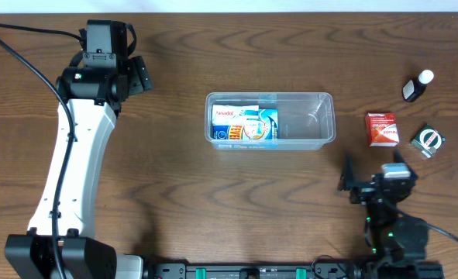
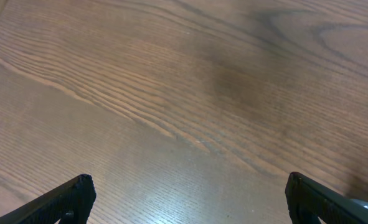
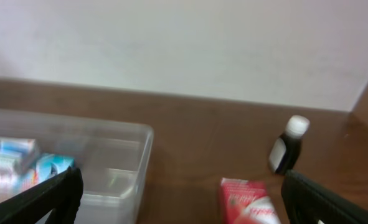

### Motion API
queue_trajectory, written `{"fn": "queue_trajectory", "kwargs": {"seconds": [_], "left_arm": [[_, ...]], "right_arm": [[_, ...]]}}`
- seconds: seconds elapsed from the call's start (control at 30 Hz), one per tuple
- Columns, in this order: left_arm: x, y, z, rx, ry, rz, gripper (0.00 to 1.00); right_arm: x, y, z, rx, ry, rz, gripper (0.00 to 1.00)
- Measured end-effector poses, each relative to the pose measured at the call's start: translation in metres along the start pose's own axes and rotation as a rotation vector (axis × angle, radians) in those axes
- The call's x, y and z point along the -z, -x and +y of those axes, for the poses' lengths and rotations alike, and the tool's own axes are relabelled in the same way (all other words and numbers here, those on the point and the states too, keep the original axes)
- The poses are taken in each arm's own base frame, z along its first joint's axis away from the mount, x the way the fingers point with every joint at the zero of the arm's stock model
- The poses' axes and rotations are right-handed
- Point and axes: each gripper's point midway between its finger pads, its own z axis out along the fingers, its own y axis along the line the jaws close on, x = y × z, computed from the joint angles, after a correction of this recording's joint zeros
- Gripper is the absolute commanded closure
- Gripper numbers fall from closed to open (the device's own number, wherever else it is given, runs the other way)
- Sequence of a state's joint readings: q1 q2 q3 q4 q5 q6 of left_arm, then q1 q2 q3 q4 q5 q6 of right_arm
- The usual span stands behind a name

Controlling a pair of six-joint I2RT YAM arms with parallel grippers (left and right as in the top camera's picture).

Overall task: Pack container
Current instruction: 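Reach the right gripper to the red Panadol box and grasp it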

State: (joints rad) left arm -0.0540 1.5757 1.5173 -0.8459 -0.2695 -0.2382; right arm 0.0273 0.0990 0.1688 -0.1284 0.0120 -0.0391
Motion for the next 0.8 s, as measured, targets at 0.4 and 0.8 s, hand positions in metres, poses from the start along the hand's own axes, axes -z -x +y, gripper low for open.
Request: {"fn": "queue_trajectory", "kwargs": {"seconds": [0.4, 0.8], "left_arm": [[0.0, 0.0, 0.0, 0.0, 0.0, 0.001, 0.02], [0.0, 0.0, 0.0, 0.0, 0.0, 0.001, 0.02]], "right_arm": [[-0.039, 0.086, -0.042, 0.035, -0.094, 0.492, 0.01], [-0.098, 0.01, -0.093, -0.069, -0.093, 0.972, 0.01]]}}
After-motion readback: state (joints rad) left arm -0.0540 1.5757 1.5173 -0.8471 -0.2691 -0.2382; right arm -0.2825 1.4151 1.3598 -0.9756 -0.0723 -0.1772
